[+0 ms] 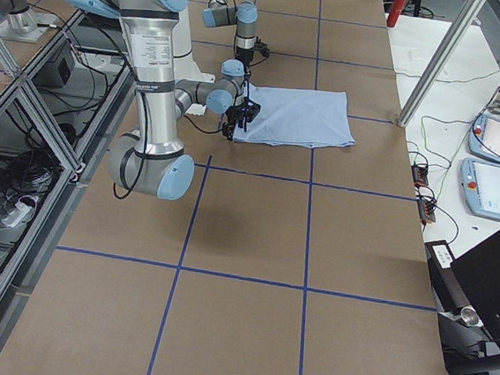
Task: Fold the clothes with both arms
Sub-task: 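Grasp the shirt corners nearest the robot with both grippers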
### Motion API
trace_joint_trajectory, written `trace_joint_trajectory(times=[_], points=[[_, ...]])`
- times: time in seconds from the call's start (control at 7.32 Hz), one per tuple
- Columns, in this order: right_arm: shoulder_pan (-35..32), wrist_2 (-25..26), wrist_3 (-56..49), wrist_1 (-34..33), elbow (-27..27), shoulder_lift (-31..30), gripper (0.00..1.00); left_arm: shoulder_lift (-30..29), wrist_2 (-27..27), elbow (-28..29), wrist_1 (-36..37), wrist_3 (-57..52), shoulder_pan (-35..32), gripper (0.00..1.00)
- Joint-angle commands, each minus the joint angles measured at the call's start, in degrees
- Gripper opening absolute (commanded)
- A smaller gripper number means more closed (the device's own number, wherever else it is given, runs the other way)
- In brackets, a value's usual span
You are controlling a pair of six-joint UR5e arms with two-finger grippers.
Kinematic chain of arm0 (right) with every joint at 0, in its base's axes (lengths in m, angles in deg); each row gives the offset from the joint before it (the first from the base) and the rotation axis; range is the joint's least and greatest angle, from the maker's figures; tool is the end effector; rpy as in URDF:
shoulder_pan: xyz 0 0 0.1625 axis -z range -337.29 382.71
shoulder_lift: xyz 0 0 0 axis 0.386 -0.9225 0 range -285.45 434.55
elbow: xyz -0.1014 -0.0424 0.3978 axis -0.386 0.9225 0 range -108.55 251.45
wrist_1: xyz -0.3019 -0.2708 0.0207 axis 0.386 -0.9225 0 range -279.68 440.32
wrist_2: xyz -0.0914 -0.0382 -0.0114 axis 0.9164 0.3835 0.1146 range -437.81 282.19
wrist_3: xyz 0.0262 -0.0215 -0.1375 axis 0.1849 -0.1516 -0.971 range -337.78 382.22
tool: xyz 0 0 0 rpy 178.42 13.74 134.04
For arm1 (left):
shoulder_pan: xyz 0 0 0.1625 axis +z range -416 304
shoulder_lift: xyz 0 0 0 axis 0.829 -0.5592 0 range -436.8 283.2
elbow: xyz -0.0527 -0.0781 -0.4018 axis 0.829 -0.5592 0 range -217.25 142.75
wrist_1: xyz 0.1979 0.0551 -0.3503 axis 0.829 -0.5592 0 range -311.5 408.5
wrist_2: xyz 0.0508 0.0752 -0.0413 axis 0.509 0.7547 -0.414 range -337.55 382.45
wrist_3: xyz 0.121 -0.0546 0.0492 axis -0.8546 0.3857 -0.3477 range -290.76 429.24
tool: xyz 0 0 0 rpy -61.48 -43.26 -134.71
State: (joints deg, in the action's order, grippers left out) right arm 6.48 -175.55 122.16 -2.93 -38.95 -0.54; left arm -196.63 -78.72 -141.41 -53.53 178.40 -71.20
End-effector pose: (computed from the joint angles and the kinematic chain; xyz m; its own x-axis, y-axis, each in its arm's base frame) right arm -0.5319 -0.2736 0.3770 0.6694 0.3729 0.6425 -0.3103 0.9262 -0.2142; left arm 0.6016 -0.2732 0.2490 0.4760 -0.4629 -0.7478 0.2735 0.8860 -0.3744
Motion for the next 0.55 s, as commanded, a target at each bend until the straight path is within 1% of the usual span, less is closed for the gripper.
trace_joint_trajectory(times=[0.0,0.14,0.41], points=[[-0.3,-0.1,-0.1,-0.1,0.0,0.1,0.14,0.0,0.0,0.0,0.0,0.0,0.0,0.0],[-0.3,-0.1,-0.1,-0.1,-0.1,0.2,0.01,0.0,0.0,0.0,0.0,0.0,0.0,0.0],[-0.6,-0.2,-0.1,-0.1,-0.1,1.3,0.0,-0.1,0.0,0.0,-0.1,0.0,0.0,0.0]])
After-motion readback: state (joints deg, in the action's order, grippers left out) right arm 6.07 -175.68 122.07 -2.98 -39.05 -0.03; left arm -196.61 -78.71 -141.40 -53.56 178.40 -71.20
